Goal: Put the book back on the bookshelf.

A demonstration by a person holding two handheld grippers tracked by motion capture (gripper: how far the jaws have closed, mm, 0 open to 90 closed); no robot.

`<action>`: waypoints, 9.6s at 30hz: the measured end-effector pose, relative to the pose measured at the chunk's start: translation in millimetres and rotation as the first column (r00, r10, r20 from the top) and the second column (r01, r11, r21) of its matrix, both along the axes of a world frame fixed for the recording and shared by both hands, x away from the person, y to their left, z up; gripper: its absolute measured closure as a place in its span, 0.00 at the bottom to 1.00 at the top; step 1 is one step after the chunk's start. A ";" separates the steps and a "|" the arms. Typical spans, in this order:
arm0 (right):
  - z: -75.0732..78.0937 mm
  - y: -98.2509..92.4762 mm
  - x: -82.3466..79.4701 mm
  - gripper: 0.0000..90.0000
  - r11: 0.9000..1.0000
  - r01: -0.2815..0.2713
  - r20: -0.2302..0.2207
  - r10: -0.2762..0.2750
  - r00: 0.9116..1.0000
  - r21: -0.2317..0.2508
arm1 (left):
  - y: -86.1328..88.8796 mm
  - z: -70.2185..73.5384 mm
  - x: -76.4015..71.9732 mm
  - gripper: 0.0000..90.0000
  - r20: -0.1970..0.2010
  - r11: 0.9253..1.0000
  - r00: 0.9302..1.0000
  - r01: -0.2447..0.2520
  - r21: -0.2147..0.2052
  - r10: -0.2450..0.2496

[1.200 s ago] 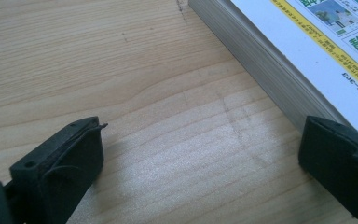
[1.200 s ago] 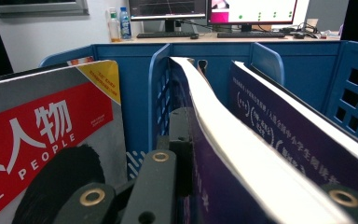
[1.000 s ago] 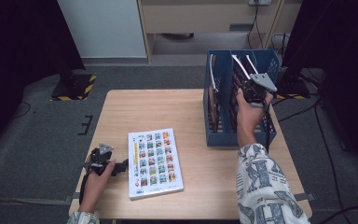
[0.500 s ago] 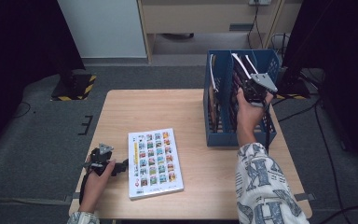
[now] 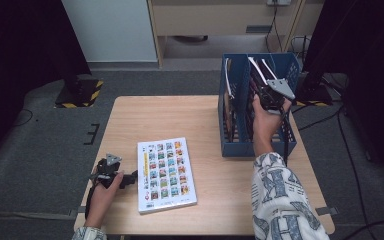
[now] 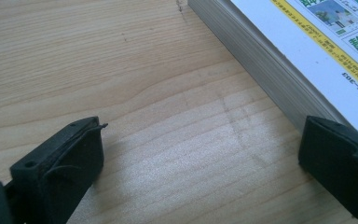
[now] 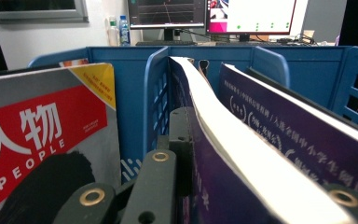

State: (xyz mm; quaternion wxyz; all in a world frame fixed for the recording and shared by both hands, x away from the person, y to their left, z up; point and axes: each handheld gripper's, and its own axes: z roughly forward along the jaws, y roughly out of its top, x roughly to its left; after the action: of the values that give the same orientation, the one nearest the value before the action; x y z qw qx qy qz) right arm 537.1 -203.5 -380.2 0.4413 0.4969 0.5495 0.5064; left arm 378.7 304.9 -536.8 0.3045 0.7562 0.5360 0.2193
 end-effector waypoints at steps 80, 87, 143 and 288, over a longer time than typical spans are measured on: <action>-12.5 7.3 -12.9 0.72 0.994 -0.106 -0.061 0.104 0.993 -0.023 | -0.1 0.0 0.4 0.00 0.000 1.000 1.000 0.000 0.000 0.000; -15.1 4.2 -21.8 0.55 0.993 -0.114 -0.082 0.114 0.990 0.003 | -0.2 0.0 0.3 0.00 0.000 1.000 1.000 -0.001 0.000 0.001; -27.0 -52.9 -72.7 0.53 0.999 -0.016 -0.101 0.020 0.995 0.035 | -0.6 0.0 0.2 0.00 0.001 1.000 1.000 -0.005 0.001 0.005; -67.2 47.2 -156.8 0.19 0.885 -0.454 -0.253 0.418 0.872 -0.104 | 4.1 13.4 -2.3 0.05 0.015 0.997 1.000 -0.012 -0.075 0.013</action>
State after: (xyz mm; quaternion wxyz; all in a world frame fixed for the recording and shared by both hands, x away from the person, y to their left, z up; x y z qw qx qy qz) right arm 380.3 -156.3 -447.4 0.2890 0.3763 0.7326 0.4881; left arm 376.4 309.0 -523.3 0.3352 0.7393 0.5461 0.2068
